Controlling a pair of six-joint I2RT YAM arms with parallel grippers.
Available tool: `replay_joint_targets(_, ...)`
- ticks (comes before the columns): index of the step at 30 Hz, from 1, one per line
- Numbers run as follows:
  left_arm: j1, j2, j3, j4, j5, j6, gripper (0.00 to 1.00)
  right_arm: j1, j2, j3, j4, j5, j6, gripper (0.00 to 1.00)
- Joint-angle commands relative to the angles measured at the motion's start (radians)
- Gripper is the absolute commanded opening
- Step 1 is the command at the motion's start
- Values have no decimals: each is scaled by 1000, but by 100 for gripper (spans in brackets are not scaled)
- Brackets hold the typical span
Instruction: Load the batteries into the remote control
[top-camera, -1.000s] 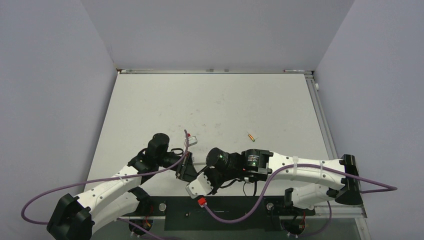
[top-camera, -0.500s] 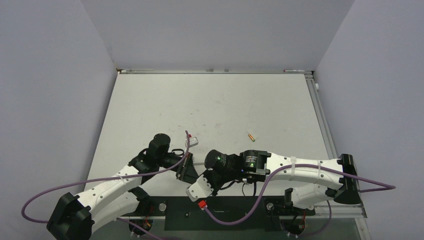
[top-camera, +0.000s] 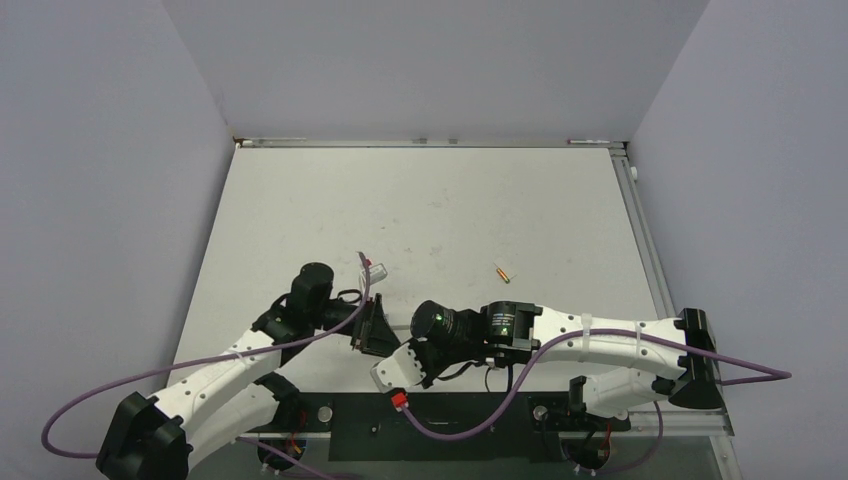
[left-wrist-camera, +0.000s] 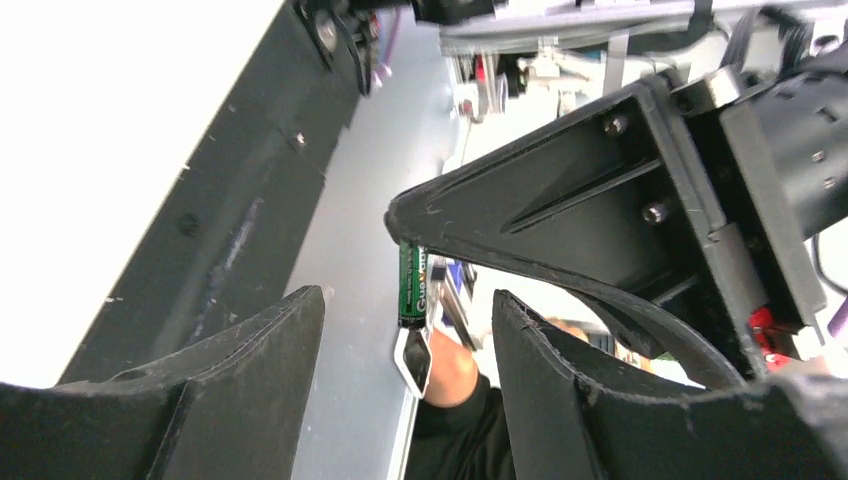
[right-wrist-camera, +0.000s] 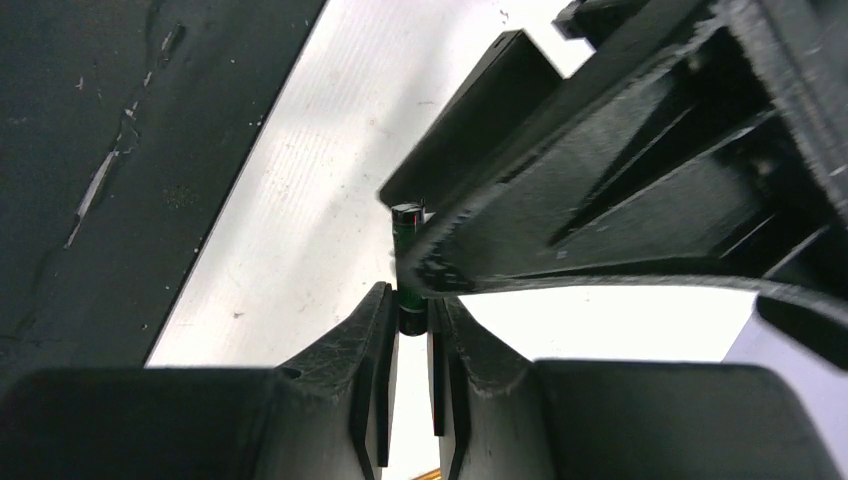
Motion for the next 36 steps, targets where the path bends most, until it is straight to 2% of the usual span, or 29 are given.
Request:
replay_joint_targets(1, 104, -48, 28, -87, -92, 50, 59, -31, -46, -31, 44, 87, 94, 8)
replay_joint_targets(5, 215, -94, 13, -139, -149, 53, 60, -84, -50, -47, 63, 122, 155, 8)
replay_joint_targets(10, 274, -100, 13, -185, -229, 61, 61, -154, -32, -59, 82, 132, 206, 8)
replay_joint_targets(18, 287, -98, 32, -285, -451, 112, 65, -228, 44, -53, 92, 171, 247, 8)
replay_joint_targets(22, 287, -96, 14, -261, -536, 94, 68, -241, 84, -52, 107, 195, 246, 8)
replay_joint_targets(36, 287, -56, -6, -236, -665, 120, 73, -270, 231, -43, 121, 183, 194, 8)
